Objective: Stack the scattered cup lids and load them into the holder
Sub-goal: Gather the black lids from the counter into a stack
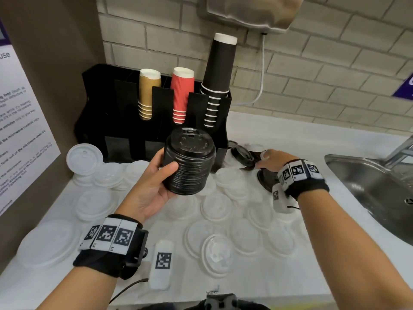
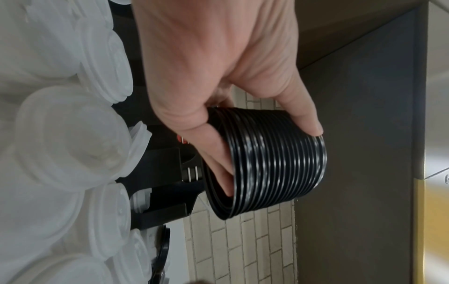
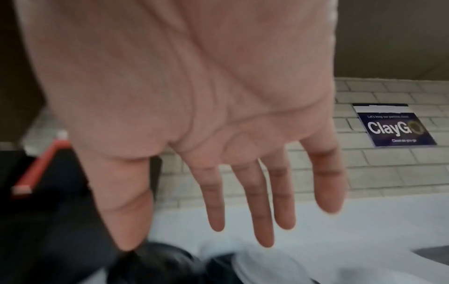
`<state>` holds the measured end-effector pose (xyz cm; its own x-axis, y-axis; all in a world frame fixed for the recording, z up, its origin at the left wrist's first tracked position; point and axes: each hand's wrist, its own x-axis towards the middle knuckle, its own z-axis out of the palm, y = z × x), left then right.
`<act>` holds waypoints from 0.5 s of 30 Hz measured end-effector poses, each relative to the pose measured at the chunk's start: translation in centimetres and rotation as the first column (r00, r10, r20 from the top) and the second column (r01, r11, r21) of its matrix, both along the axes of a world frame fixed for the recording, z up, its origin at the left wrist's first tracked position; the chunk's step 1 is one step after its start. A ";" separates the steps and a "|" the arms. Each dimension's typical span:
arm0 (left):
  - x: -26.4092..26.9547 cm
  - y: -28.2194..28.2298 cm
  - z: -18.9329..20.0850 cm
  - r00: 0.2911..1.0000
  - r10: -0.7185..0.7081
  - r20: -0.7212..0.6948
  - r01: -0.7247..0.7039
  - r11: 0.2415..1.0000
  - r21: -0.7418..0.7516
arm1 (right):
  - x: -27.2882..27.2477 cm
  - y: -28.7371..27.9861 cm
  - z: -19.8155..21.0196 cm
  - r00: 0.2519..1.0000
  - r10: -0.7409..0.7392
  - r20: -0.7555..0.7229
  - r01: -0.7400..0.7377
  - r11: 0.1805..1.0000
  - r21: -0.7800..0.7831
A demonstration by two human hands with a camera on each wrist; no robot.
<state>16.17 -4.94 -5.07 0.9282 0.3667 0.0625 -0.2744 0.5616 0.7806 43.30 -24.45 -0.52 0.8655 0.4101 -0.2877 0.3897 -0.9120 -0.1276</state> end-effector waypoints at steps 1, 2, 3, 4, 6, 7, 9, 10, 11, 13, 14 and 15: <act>0.0 0.1 0.0 1.000 0.004 0.001 -0.004 1.000 0.004 | 1.2 -0.4 -0.9 1.000 0.014 0.019 -0.012 0.997 -0.073; 0.1 0.2 0.0 1.000 0.008 0.001 -0.008 1.000 0.009 | 2.1 -0.8 -1.8 0.999 0.020 0.029 -0.017 0.993 -0.114; 0.1 0.2 0.0 1.000 0.011 0.001 -0.011 1.000 0.014 | 2.8 -1.2 -2.5 1.000 0.008 0.021 -0.005 0.991 -0.135; 0.1 0.3 0.0 1.000 0.015 0.001 -0.015 1.000 0.018 | 3.2 -1.5 -3.1 1.000 -0.016 -0.001 0.016 0.989 -0.146; 0.3 0.3 0.0 1.000 0.019 0.005 -0.019 1.000 0.022 | 3.6 -1.6 -3.8 0.997 -0.060 -0.047 0.052 0.985 -0.162; 0.3 0.3 0.0 1.000 0.020 0.006 -0.020 1.000 0.023 | 3.8 -1.5 -4.1 0.996 -0.070 -0.058 0.059 0.984 -0.169; 0.6 0.3 0.1 1.000 0.026 0.005 -0.026 0.999 0.022 | 3.9 -1.1 -4.4 0.996 -0.065 -0.057 0.054 0.983 -0.177; 0.7 0.3 0.1 1.000 0.031 0.000 -0.031 0.999 0.021 | 3.9 -0.9 -4.6 0.997 -0.057 -0.053 0.046 0.982 -0.183; 0.9 0.4 0.1 0.999 0.035 -0.004 -0.035 0.999 0.019 | 3.9 -0.7 -4.8 0.998 -0.049 -0.051 0.039 0.982 -0.183; 1.2 0.4 0.1 0.999 0.046 -0.008 -0.046 0.999 0.018 | 3.9 -0.6 -4.9 0.999 -0.024 -0.045 0.016 0.986 -0.167; 1.3 0.5 0.1 0.999 0.050 -0.009 -0.049 0.999 0.022 | 3.9 -0.6 -4.7 0.999 -0.014 -0.041 0.007 0.989 -0.149; 1.4 0.5 0.2 0.999 0.050 -0.010 -0.050 0.998 0.026 | 3.8 -0.5 -4.4 0.999 -0.011 -0.043 0.006 0.992 -0.124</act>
<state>17.62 -4.45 -4.89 0.9094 0.4111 0.0627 -0.2932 0.5268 0.7978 47.12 -24.92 -4.97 0.8544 0.3615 -0.3732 0.3785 -0.9251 -0.0296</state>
